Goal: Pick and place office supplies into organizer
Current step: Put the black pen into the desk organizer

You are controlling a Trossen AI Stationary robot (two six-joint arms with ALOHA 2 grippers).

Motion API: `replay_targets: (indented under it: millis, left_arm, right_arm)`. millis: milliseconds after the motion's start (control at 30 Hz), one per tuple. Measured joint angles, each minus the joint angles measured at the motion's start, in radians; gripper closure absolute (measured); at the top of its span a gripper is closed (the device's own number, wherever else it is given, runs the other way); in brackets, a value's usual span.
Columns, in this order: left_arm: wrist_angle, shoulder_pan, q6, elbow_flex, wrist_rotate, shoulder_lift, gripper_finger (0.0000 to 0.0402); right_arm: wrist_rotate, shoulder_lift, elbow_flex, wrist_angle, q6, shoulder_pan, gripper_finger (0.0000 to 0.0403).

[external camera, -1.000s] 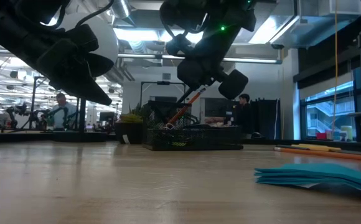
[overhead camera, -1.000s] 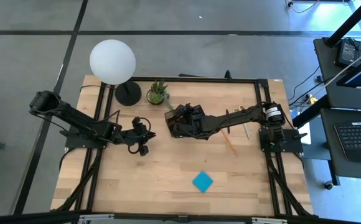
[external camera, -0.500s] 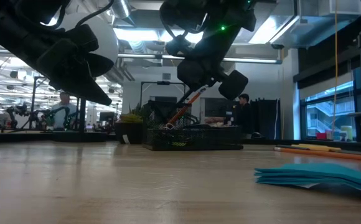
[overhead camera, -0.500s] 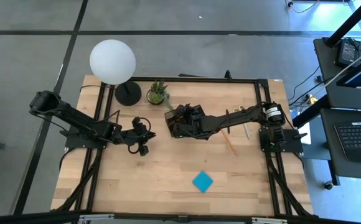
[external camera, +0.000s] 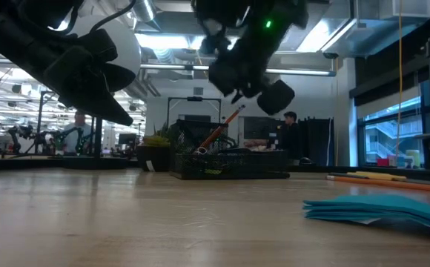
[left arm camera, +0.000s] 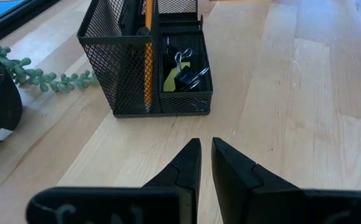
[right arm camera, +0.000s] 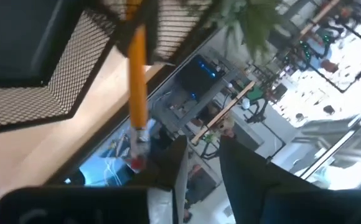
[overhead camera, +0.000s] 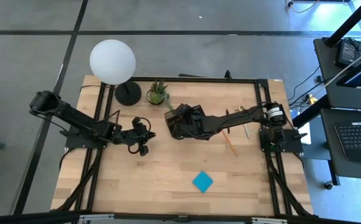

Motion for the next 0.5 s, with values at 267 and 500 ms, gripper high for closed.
replay_targets:
  millis: [267,500]
  left_arm:
    - [-0.017,0.000,0.000,0.000,0.000,0.000,0.0370]
    - [-0.020,0.000,0.000,0.000,0.000,0.000,0.0370]
  right_arm:
    - [-0.017,-0.162,0.000,-0.056,0.383,0.051,0.0317]
    - [-0.071,-0.327,0.001,-0.318,1.069,0.112,0.0319]
